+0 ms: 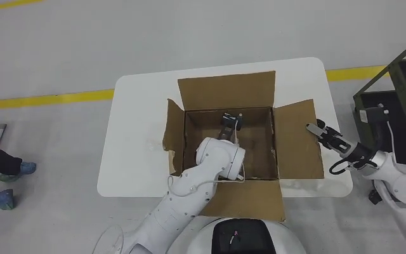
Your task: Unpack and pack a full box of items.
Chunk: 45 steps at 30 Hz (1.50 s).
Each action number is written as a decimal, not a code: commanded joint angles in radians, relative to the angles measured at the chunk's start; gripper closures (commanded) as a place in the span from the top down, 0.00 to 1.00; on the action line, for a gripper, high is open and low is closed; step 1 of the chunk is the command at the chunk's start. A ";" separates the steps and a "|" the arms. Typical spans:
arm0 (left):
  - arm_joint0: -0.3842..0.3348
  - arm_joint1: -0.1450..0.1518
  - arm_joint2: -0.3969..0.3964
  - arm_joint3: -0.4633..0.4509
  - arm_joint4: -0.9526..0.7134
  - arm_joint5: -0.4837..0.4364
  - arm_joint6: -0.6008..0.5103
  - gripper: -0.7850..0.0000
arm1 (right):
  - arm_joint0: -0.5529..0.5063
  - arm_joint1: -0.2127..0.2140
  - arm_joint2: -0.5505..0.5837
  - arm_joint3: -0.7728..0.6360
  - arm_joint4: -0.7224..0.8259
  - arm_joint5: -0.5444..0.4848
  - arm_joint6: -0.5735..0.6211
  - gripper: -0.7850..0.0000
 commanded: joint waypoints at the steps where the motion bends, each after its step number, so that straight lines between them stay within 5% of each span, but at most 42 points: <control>1: 0.005 -0.002 -0.008 0.010 0.011 -0.004 -0.004 1.00 | 0.003 0.000 -0.001 0.003 0.000 -0.001 0.000 0.00; 29: 0.005 -0.052 -0.032 0.178 0.100 -0.051 0.032 1.00 | 0.001 -0.004 -0.001 -0.014 -0.010 0.001 0.010 0.00; 45: 0.020 -0.065 -0.072 0.162 0.159 -0.082 0.004 1.00 | 0.000 -0.006 -0.001 -0.009 -0.016 -0.002 0.014 0.00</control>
